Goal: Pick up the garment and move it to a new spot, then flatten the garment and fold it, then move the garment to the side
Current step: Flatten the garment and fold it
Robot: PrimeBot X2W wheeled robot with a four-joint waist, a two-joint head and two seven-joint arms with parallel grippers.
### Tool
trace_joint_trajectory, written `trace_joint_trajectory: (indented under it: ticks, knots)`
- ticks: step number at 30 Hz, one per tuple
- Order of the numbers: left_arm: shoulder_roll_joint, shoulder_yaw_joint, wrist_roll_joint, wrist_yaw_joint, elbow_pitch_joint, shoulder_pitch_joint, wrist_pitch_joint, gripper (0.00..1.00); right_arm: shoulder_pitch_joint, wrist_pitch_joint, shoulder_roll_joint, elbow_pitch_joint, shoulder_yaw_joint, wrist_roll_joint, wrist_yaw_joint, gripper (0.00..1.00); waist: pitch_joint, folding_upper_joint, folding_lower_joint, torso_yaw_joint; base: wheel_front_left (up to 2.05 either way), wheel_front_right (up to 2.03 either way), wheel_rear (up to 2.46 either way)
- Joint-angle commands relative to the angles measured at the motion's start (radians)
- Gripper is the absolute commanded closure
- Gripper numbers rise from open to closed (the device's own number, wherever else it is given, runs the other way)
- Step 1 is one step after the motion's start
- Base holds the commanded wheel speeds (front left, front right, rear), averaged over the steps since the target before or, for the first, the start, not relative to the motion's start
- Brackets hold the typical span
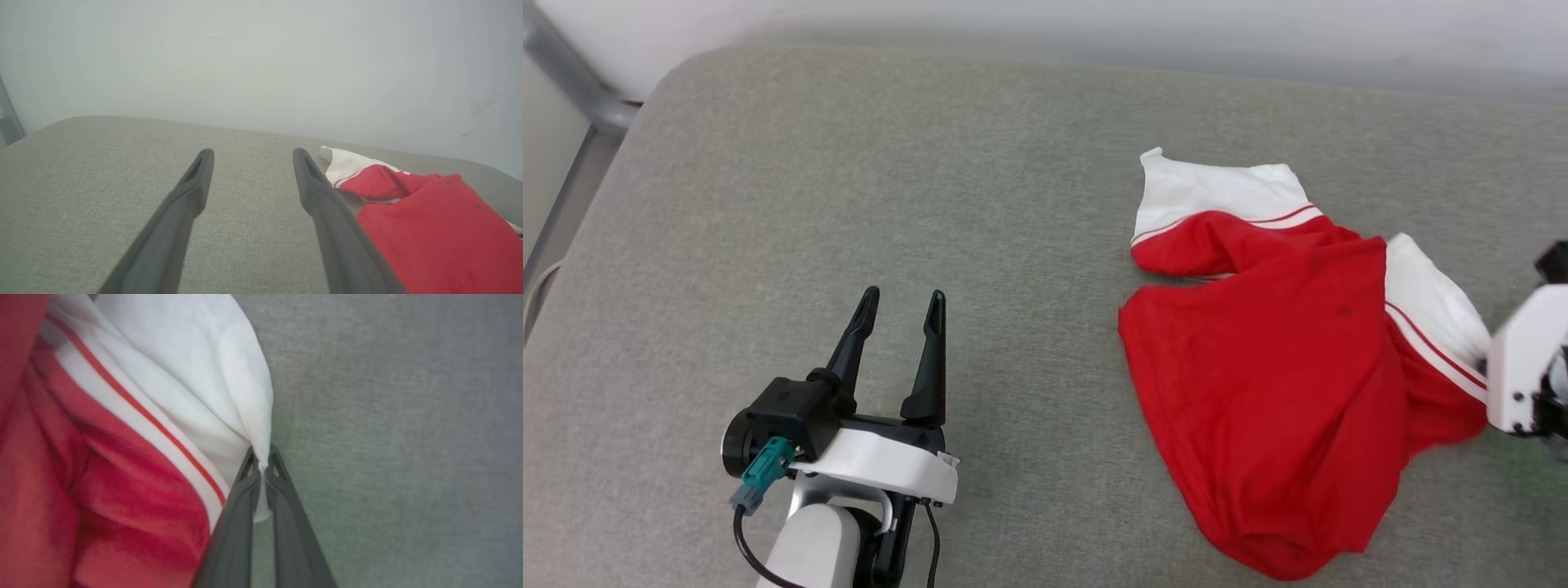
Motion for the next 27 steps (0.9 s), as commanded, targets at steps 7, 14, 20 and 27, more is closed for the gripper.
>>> trace_joint_trajectory:
  ticks: [7, 14, 20, 27]
  knots:
    - [-0.001, 0.009, 0.005, -0.004, 0.005, 0.015, -0.003, 0.0, 0.111, -0.067, -0.025, 0.022, -0.085, -0.07, -0.002, 1.0, -0.034, 0.0, 0.0, -0.051, 0.0, 0.0, 0.0]
    - [-0.001, 0.016, 0.009, -0.012, 0.013, 0.016, -0.003, 0.0, 0.108, -0.213, 0.024, -0.02, -0.11, -0.066, -0.001, 0.0, -0.051, 0.0, 0.0, -0.077, 0.0, 0.0, 0.0]
    - [-0.001, 0.019, 0.013, -0.014, 0.02, 0.029, -0.003, 0.0, 0.126, -0.412, 0.05, -0.128, -0.076, -0.002, -0.002, 0.0, -0.084, 0.0, 0.0, -0.103, 0.0, 0.0, 0.0]
    - [-0.001, 0.024, -0.003, -0.018, 0.02, 0.054, -0.003, 0.0, 0.226, -0.67, 0.1, -0.292, -0.055, 0.047, -0.002, 0.0, -0.125, 0.0, 0.0, -0.13, 0.0, 0.0, 0.0]
